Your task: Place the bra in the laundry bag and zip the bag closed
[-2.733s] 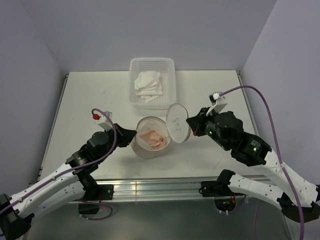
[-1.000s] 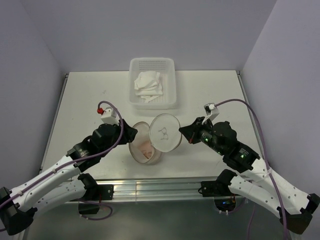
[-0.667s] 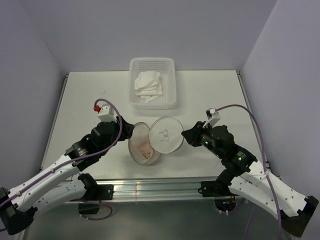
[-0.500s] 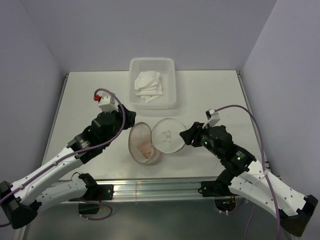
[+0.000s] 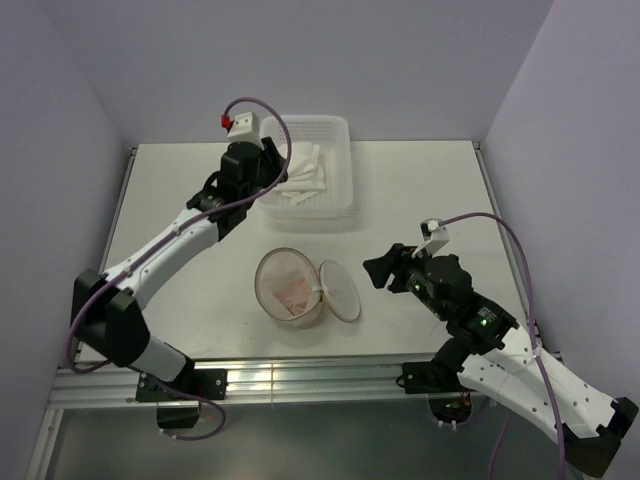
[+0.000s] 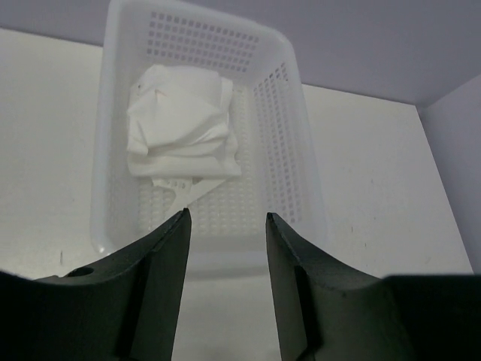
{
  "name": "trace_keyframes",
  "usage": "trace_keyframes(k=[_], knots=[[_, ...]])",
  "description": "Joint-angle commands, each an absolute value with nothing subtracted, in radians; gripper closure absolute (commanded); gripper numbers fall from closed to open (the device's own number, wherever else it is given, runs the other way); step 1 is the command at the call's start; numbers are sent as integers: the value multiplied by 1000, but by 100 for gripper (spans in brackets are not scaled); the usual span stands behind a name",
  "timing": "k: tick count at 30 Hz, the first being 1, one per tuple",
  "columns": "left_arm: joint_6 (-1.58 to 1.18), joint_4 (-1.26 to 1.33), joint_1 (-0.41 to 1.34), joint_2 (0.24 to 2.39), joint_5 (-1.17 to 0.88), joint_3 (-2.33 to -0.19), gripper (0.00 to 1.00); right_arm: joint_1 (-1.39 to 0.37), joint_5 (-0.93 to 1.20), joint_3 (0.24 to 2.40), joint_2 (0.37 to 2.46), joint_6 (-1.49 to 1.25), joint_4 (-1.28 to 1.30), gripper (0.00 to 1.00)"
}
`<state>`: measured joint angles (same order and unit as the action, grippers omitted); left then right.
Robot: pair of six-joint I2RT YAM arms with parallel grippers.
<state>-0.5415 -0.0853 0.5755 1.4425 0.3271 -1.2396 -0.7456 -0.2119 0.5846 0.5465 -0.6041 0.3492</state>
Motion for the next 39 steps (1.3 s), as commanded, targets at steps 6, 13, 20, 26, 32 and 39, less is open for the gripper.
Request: trace_keyframes(k=[6, 13, 20, 26, 32, 39], knots=[[-351, 52, 488, 1804, 183, -1554, 49, -742, -103, 512, 549, -575, 206, 36], [-238, -57, 457, 2114, 107, -1857, 40, -741, -95, 466, 612, -558, 92, 36], [-193, -130, 445, 2305, 130, -2051, 35, -741, -80, 466, 683, -545, 45, 36], [-161, -121, 440, 2341, 111, -2023, 34, -741, -89, 472, 707, -535, 35, 37], [-120, -178, 439, 2414, 121, -2092, 35, -741, -66, 489, 730, -532, 26, 39], [-103, -155, 434, 2434, 158, -2117, 76, -741, -41, 496, 742, -528, 25, 40]])
